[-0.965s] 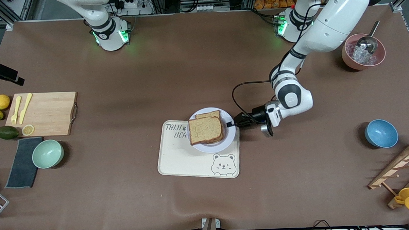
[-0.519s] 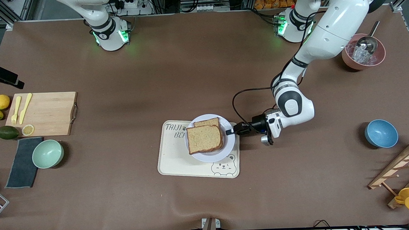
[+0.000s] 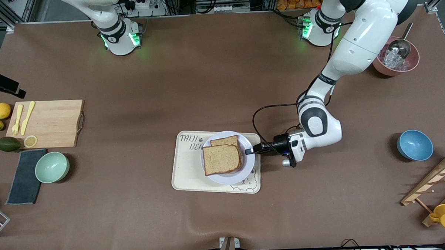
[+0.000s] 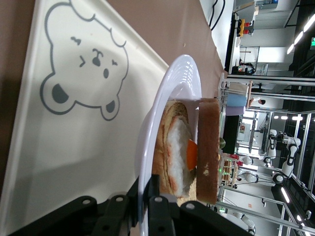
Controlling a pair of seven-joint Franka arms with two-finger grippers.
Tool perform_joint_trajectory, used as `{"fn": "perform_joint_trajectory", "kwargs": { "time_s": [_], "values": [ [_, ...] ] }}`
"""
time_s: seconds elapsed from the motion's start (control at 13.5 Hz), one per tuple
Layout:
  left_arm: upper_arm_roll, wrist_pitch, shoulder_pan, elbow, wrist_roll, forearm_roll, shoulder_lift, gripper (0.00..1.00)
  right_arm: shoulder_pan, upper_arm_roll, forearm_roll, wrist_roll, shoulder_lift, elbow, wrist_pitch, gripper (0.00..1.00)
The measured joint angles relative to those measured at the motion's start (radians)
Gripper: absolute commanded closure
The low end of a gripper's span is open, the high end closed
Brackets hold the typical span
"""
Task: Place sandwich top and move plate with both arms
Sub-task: 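Slide the white plate with the left gripper onto the bear tray, then open the left gripper and pull it back from the plate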
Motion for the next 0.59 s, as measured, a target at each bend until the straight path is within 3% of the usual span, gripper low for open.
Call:
{"fn": "perform_joint_trajectory", "kwargs": {
  "time_s": [0.59],
  "values": [
    [0.004,0.0,-0.054,0.084,0.0,0.0,0.098,1.0,0.0,-0.001,-0.001,0.0,0.0,0.0,0.001,0.0]
  ]
}}
